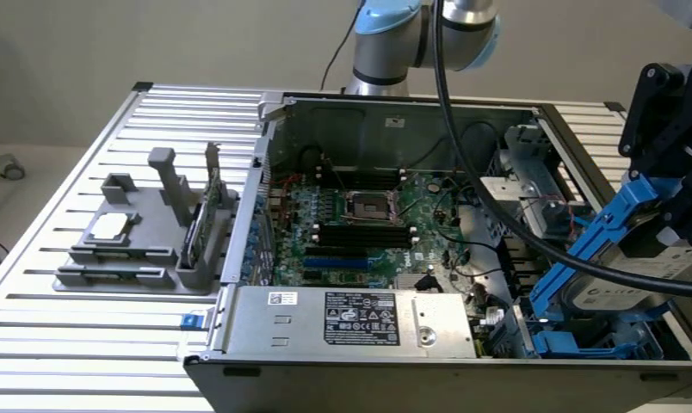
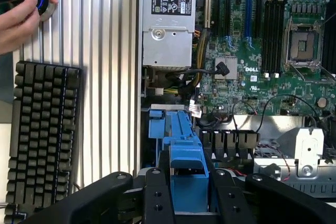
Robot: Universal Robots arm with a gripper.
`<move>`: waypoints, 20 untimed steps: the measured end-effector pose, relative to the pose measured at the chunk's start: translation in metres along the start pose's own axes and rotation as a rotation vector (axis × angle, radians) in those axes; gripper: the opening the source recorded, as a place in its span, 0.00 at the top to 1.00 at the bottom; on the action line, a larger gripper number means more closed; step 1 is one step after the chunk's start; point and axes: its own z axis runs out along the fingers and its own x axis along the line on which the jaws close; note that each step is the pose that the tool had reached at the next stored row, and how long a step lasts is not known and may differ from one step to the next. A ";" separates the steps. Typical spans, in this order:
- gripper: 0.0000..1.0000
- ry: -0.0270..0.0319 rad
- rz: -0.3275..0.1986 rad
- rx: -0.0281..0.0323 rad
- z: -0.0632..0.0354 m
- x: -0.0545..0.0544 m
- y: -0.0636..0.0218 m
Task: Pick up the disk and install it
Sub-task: 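Insert the disk into the insertion slot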
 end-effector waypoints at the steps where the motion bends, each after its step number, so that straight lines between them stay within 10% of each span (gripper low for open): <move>1: 0.67 0.0000 0.000 0.0000 0.0000 0.000 0.0000; 20: 0.67 0.0001 0.000 0.0003 0.0113 -0.001 -0.0010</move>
